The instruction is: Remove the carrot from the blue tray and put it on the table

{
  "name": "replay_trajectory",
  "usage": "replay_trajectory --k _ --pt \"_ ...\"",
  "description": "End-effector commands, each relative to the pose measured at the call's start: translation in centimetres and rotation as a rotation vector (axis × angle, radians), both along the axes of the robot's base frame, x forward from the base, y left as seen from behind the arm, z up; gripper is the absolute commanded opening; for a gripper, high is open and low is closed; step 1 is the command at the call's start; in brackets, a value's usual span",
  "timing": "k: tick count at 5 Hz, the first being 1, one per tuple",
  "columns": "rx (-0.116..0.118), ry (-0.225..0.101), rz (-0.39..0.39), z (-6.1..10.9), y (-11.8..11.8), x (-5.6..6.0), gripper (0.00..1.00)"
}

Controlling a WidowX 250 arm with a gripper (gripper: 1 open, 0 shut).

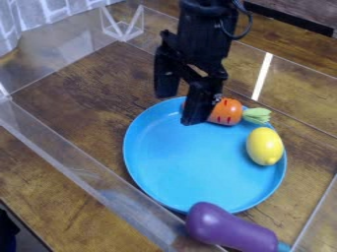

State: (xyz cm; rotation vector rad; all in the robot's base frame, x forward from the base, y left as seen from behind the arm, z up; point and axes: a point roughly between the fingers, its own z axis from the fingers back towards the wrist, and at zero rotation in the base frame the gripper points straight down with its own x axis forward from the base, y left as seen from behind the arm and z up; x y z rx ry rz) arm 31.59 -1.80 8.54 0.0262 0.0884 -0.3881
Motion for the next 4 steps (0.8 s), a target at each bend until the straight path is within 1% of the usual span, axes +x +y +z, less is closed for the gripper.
replay_trajectory --k 1,3,4 --pt "0.011 -0.082 -0.089 0.9 -0.7 1.9 1.0" --pt "0.011 -0.13 -0.168 0.8 -0.3 3.3 1.0" --pt "0.015 -0.158 -0.178 1.0 0.1 3.9 1.0"
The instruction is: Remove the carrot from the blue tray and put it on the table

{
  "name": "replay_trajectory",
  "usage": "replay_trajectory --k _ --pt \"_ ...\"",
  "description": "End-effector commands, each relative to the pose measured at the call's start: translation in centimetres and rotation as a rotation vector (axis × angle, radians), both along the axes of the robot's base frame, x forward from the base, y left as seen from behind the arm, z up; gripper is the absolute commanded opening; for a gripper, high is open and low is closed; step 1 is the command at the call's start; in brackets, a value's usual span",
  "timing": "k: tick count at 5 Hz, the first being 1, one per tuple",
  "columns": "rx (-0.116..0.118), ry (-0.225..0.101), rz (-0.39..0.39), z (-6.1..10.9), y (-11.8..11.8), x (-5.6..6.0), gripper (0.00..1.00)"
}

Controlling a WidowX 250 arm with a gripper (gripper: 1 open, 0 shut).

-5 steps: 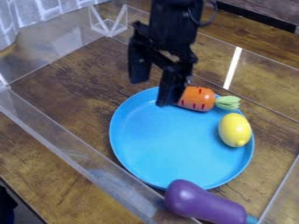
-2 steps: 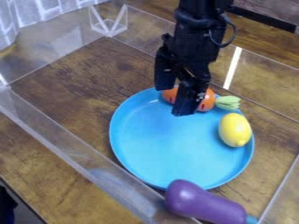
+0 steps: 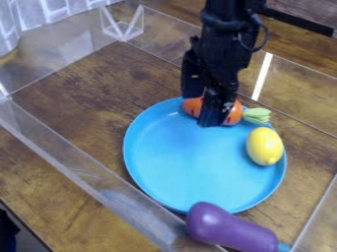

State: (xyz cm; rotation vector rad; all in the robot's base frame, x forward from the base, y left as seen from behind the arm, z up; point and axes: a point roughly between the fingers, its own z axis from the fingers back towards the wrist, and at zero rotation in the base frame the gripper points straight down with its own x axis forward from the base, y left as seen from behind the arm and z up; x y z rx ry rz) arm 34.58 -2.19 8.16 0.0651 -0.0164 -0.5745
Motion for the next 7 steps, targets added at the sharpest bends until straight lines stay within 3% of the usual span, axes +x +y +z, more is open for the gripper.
replay_trajectory --k 1,3,7 --pt "0.0 -0.08 -0.005 1.4 0.8 1.6 1.0" --pt "-0.014 -0.104 -0.063 0.0 1.5 2.6 1.0" --pt "-0.009 -0.119 -0.068 -2.4 2.2 4.9 1.0"
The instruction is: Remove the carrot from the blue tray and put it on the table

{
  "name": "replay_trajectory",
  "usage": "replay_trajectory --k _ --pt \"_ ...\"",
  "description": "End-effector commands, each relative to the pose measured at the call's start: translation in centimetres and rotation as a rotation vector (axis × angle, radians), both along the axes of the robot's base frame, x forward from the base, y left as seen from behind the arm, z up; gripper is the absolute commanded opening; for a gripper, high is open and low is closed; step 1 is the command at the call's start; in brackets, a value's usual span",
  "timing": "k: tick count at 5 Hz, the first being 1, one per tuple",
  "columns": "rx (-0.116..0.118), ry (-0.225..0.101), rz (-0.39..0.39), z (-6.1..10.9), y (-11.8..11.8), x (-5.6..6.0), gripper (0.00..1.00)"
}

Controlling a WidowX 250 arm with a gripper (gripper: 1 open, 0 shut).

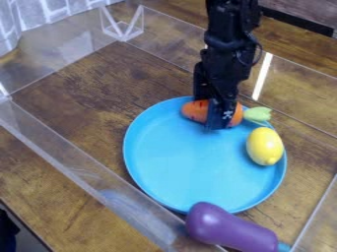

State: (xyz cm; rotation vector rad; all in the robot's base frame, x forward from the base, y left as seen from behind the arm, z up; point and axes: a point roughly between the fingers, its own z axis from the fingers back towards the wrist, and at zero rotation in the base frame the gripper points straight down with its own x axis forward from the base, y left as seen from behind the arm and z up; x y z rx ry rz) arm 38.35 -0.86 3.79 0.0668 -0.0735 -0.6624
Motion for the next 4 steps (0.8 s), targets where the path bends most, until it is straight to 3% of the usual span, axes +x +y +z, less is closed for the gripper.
replay_trajectory --k 1,4 --pt "0.0 -0.065 0.031 1.4 1.1 1.5 1.0" --pt "0.004 -0.058 0.044 0.1 1.5 2.5 1.0"
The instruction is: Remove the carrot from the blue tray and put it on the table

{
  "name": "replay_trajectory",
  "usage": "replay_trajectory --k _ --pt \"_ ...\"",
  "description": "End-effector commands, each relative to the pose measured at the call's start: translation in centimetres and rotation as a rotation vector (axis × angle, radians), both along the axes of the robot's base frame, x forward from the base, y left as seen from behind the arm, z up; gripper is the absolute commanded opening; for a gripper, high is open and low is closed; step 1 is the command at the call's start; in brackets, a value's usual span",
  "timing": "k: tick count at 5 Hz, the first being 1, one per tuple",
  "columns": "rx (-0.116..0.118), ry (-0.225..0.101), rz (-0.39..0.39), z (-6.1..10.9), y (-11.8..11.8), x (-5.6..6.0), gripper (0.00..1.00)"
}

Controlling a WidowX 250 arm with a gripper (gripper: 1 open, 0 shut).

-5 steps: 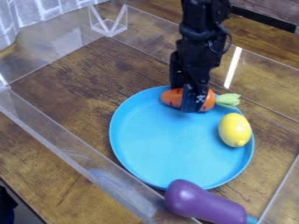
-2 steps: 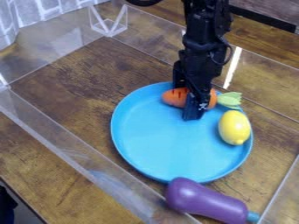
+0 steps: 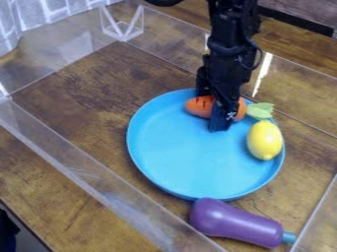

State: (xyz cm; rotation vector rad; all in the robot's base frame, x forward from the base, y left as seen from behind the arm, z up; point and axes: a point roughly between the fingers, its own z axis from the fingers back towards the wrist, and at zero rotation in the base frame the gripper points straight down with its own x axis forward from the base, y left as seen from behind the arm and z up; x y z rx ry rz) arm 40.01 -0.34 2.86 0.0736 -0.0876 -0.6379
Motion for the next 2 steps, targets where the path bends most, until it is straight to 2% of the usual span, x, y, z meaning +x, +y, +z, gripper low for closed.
replay_trajectory --k 1,2 --pt "0.005 -0.043 0.021 0.69 1.01 0.99 1.0" --pt "0.008 -0.039 0.02 0.66 1.18 1.01 0.0"
